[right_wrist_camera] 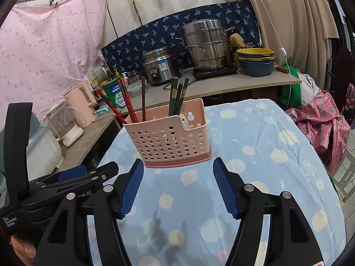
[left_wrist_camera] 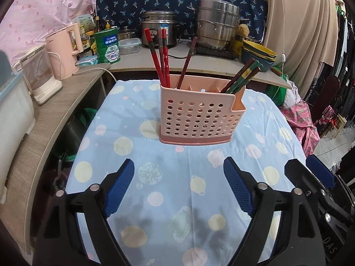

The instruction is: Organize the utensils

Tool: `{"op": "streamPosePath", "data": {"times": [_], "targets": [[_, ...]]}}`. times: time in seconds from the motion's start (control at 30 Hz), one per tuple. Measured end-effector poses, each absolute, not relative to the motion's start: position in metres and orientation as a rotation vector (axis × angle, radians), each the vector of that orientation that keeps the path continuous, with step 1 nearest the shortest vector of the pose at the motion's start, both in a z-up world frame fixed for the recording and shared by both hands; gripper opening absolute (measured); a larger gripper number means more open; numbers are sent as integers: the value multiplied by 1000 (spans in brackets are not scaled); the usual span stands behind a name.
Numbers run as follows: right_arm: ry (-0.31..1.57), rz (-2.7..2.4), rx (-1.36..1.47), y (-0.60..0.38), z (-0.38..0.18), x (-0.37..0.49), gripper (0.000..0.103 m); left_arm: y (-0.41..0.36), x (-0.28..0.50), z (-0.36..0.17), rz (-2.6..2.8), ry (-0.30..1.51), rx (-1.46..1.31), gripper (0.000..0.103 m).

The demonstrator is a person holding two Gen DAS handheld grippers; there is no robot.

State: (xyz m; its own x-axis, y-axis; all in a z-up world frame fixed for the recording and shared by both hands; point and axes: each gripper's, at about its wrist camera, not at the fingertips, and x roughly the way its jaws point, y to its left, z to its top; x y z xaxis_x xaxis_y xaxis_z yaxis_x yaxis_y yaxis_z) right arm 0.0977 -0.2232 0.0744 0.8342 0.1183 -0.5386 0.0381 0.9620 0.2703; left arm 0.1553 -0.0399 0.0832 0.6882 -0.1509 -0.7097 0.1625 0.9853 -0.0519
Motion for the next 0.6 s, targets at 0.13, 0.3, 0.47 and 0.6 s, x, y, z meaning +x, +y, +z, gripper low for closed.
{"op": "streamPosePath", "data": {"times": [0.13,0.3,0.47,0.6], "targets": [[600,26,257,-220,70,94,66,-39,151,81,-155,789,30,86],[620,14,259,-220,70,98,68,-35,151,80,-137,787,27,93],[620,-15,239,-221,69,99,73,-34,151,82,-114,773,40,95],[616,-33,238,-223,68,100,77,-30,153,83,-99,767,36,96]]}}
